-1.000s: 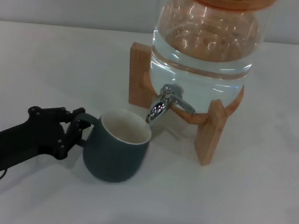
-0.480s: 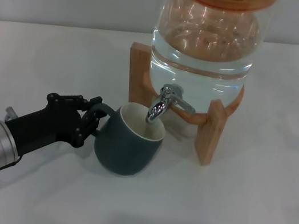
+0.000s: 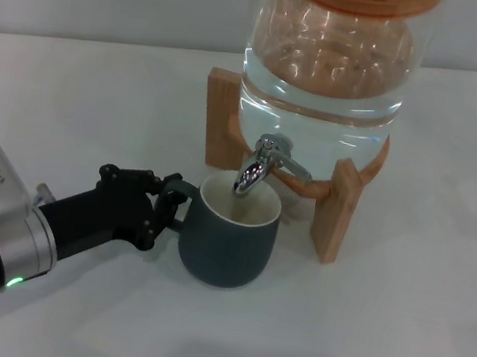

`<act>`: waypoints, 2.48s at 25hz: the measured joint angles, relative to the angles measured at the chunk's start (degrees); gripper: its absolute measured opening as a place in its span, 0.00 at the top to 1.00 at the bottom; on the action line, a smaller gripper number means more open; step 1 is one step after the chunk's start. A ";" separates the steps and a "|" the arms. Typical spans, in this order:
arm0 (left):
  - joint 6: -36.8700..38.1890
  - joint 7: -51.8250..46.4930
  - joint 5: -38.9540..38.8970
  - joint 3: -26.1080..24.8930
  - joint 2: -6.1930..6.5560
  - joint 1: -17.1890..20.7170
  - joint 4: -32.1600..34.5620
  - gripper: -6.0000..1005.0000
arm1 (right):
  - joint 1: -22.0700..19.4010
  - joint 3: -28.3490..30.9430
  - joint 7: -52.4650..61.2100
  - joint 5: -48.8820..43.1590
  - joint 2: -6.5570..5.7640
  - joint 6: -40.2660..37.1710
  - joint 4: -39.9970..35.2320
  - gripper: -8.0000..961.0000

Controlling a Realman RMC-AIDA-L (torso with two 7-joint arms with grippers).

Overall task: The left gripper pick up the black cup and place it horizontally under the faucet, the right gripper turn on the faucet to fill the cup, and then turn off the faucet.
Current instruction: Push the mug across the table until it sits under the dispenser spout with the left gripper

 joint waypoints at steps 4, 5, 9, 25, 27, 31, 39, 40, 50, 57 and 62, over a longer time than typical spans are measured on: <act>-0.15 0.03 0.15 0.00 -0.03 1.28 0.48 0.87 | 0.03 -0.05 -0.38 -0.02 0.00 -0.46 0.10 0.17; -0.09 0.03 0.11 0.00 -0.02 1.50 0.52 0.87 | 0.05 -0.09 -0.41 -0.02 0.00 -0.53 0.10 0.17; -0.13 -0.26 0.04 -0.03 0.02 1.85 0.61 0.87 | 0.11 -0.22 -0.55 -0.03 0.00 -0.59 0.11 0.17; -0.13 -0.20 -0.16 -0.40 0.19 1.67 0.59 0.80 | 0.02 -0.22 -0.67 -0.02 0.00 -0.58 0.14 0.17; -0.12 -0.31 -0.28 -0.49 0.19 1.77 0.39 0.76 | -0.04 -0.22 -0.66 -0.02 0.00 -0.54 0.18 0.17; -0.30 -0.56 -1.21 -0.61 0.19 1.88 0.01 0.73 | -0.10 -0.22 -0.66 -0.02 0.00 -0.43 0.22 0.17; -0.59 -1.31 -2.33 -0.62 0.28 1.54 -0.07 0.73 | 0.15 -0.34 -0.66 -0.06 0.00 -0.41 0.23 0.17; -0.78 -1.50 -2.35 -0.61 0.28 1.45 0.01 0.73 | 0.20 -0.36 -0.66 -0.07 0.00 -0.42 0.23 0.17; -2.55 -3.61 -1.35 -0.17 0.21 -0.29 0.41 0.73 | 0.51 -0.75 -0.66 -0.11 0.00 -0.54 0.23 0.17; -2.54 -4.36 -0.76 -0.17 0.18 -1.40 0.49 0.72 | 0.66 -0.75 -0.72 -0.11 -0.01 -0.65 0.23 0.17; -2.74 -5.04 -0.93 -0.40 0.19 -1.38 -0.02 0.70 | 0.69 -0.78 -0.74 -0.11 0.00 -0.68 0.23 0.17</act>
